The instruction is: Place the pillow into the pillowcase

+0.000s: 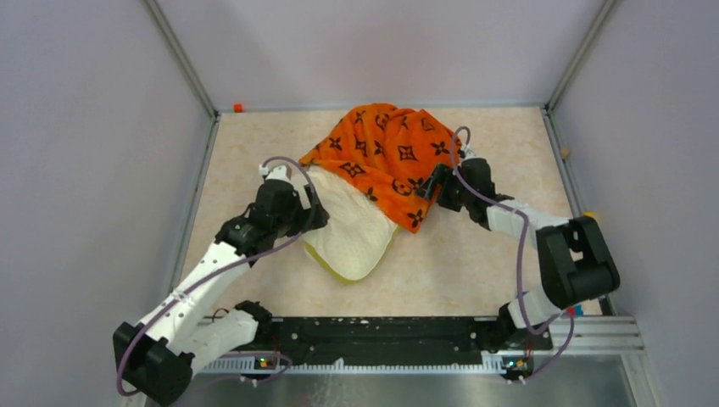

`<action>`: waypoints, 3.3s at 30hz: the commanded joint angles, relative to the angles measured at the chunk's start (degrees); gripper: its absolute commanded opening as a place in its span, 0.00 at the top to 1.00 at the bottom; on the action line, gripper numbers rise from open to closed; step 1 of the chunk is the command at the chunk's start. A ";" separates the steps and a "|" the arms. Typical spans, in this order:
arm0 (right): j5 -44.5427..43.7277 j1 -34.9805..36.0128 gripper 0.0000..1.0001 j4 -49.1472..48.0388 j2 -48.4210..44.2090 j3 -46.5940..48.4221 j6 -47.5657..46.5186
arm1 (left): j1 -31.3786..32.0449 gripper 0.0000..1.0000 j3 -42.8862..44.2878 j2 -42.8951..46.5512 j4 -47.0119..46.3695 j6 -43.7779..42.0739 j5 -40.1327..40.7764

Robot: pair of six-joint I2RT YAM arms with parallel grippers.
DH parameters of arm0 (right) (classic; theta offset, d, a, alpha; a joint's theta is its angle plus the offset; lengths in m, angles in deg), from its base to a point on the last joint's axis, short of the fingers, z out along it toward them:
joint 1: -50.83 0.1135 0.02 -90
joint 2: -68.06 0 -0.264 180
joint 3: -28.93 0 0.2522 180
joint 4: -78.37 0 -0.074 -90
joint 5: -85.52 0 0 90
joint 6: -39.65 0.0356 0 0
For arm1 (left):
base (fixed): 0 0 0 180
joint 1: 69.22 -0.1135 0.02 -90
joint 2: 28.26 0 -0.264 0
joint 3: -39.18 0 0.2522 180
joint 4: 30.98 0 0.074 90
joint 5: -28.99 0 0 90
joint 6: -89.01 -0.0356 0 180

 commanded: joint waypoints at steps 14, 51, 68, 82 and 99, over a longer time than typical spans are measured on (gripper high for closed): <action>5.26 1.21 1.00 -1.17 -4.04 6.77 7.94 | 22.15 0.90 8.45 -23.83 -0.47 -5.76 18.03; -15.83 21.62 0.32 41.83 37.94 91.36 -16.22 | -12.09 0.01 24.28 -3.23 0.36 -9.30 -0.77; -28.59 11.41 0.21 34.98 17.43 55.19 -22.08 | 20.80 0.07 22.73 -21.48 -14.29 -3.16 -6.02; -43.78 9.58 0.80 38.38 21.99 51.45 -17.01 | 28.88 1.00 12.50 -36.33 -6.49 6.19 13.37; -37.07 -13.75 0.70 55.09 41.57 90.65 -23.55 | 23.06 1.00 6.33 -18.19 4.18 4.19 12.76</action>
